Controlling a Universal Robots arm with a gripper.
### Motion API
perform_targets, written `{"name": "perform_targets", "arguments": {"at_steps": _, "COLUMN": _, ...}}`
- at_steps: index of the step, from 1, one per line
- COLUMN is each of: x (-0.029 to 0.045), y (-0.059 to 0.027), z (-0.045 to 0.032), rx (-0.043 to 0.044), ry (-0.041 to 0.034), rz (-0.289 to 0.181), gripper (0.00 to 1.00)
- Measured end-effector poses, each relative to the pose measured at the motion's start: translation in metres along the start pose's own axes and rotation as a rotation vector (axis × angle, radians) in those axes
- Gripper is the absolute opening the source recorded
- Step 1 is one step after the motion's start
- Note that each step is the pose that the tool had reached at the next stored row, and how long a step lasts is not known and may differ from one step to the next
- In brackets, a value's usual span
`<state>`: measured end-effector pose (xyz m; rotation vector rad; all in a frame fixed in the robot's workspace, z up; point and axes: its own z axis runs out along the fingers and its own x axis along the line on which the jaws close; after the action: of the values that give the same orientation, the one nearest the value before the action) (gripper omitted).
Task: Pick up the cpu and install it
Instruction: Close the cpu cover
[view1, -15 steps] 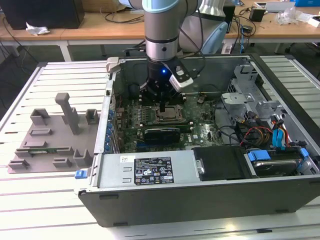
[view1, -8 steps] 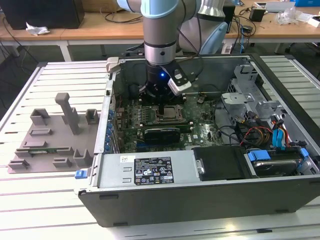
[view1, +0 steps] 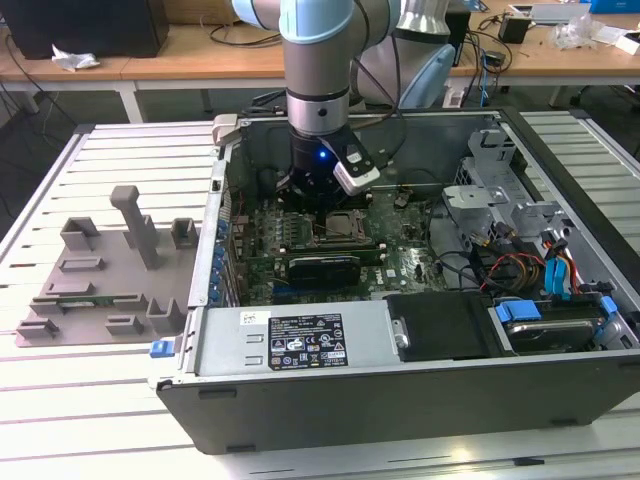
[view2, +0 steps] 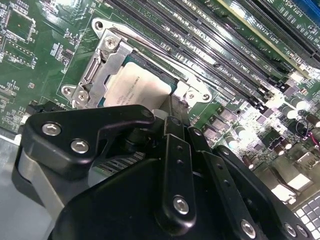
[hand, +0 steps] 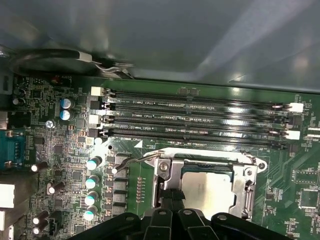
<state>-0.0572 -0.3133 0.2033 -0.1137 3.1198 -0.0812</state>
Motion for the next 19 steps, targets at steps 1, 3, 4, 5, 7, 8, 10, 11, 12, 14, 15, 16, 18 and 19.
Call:
{"name": "perform_targets", "arguments": {"at_steps": 1, "x": -0.0001, "y": 0.0001, "z": 0.0002, "rx": -0.0001, "ry": 0.0000, "rz": 0.000, "gripper": 0.11}}
{"name": "perform_targets", "arguments": {"at_steps": 3, "x": -0.0007, "y": 0.0000, "z": 0.0004, "rx": -0.0004, "ry": -0.0001, "rz": 0.000, "gripper": 0.11}}
{"name": "perform_targets", "arguments": {"at_steps": 4, "x": -0.0009, "y": 0.0000, "z": 0.0005, "rx": -0.0002, "ry": -0.0001, "rz": 0.000, "gripper": 0.11}}
{"name": "perform_targets", "arguments": {"at_steps": 5, "x": -0.0012, "y": 0.0000, "z": 0.0006, "rx": -0.0003, "ry": 0.0000, "rz": 0.000, "gripper": 0.11}}
{"name": "perform_targets", "arguments": {"at_steps": 7, "x": -0.0025, "y": -0.0001, "z": 0.0007, "rx": -0.0003, "ry": 0.0000, "rz": 0.000, "gripper": 0.11}}
{"name": "perform_targets", "arguments": {"at_steps": 8, "x": -0.0030, "y": -0.0001, "z": 0.0007, "rx": -0.0002, "ry": 0.0002, "rz": 0.000, "gripper": 0.11}}
{"name": "perform_targets", "arguments": {"at_steps": 10, "x": -0.0041, "y": -0.0002, "z": 0.0008, "rx": -0.0006, "ry": 0.0005, "rz": 0.000, "gripper": 0.11}}
{"name": "perform_targets", "arguments": {"at_steps": 11, "x": -0.0048, "y": -0.0002, "z": 0.0009, "rx": -0.0008, "ry": 0.0003, "rz": 0.000, "gripper": 0.11}}
{"name": "perform_targets", "arguments": {"at_steps": 12, "x": -0.0055, "y": -0.0003, "z": 0.0009, "rx": -0.0008, "ry": 0.0003, "rz": 0.000, "gripper": 0.11}}
{"name": "perform_targets", "arguments": {"at_steps": 14, "x": -0.0061, "y": -0.0004, "z": 0.0009, "rx": -0.0007, "ry": 0.0007, "rz": 0.000, "gripper": 0.11}}
{"name": "perform_targets", "arguments": {"at_steps": 15, "x": -0.0062, "y": -0.0004, "z": 0.0009, "rx": -0.0007, "ry": 0.0008, "rz": 0.000, "gripper": 0.11}}
{"name": "perform_targets", "arguments": {"at_steps": 16, "x": -0.0063, "y": -0.0004, "z": 0.0008, "rx": -0.0005, "ry": 0.0008, "rz": 0.000, "gripper": 0.11}}
{"name": "perform_targets", "arguments": {"at_steps": 18, "x": -0.0066, "y": -0.0003, "z": -0.0013, "rx": -0.0016, "ry": -0.0011, "rz": 0.000, "gripper": 0.11}}
{"name": "perform_targets", "arguments": {"at_steps": 19, "x": -0.0071, "y": -0.0004, "z": -0.0044, "rx": -0.0018, "ry": -0.0018, "rz": -0.001, "gripper": 0.11}}
